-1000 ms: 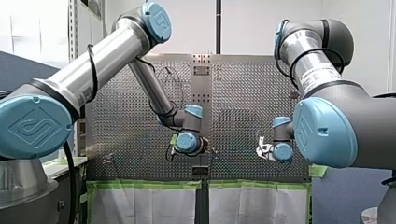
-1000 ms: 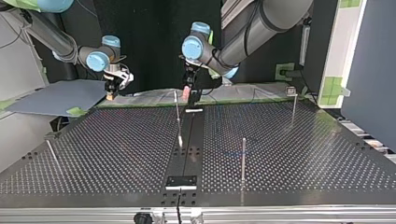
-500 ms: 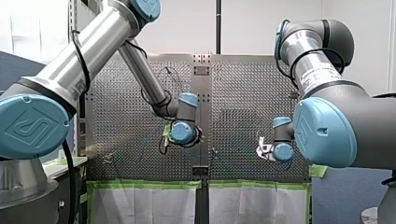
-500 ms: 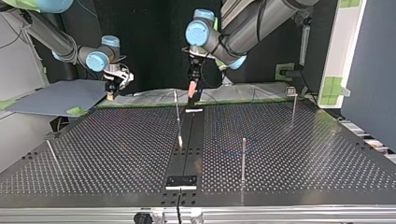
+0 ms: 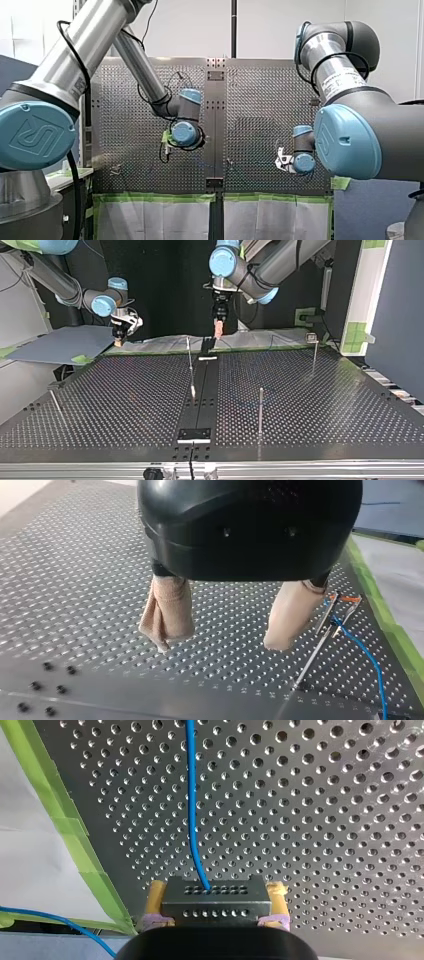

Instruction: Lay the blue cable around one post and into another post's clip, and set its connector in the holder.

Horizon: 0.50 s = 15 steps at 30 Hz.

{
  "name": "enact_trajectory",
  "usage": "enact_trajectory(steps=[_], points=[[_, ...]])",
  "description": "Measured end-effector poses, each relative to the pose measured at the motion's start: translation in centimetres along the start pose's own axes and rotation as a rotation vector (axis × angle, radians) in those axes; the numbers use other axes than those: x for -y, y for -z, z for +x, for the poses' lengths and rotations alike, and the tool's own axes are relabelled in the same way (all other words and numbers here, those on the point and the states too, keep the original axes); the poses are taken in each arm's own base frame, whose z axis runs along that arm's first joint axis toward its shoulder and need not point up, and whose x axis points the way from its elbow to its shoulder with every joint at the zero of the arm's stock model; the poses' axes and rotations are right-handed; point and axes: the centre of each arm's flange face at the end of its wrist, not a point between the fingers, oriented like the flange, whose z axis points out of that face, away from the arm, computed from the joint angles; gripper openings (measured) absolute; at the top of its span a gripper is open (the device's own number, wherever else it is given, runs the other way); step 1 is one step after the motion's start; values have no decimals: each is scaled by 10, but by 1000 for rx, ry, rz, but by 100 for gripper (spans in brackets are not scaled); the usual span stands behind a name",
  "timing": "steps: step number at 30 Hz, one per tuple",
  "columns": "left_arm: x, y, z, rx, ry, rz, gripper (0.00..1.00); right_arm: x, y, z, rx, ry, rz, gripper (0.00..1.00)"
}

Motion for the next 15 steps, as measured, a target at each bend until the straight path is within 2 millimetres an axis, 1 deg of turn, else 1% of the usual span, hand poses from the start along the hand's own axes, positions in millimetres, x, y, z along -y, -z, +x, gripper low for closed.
enact_trajectory(steps=[5, 11, 15], points=[[-16, 10, -9, 8, 54, -19, 100, -1, -1, 0, -5, -1, 0, 0], [-42, 15, -22, 22, 129, -30, 100, 1, -1, 0, -8, 2, 5, 0], [-56, 9, -43, 72, 201, -19, 100, 4, -1, 0, -7, 4, 22, 0]])
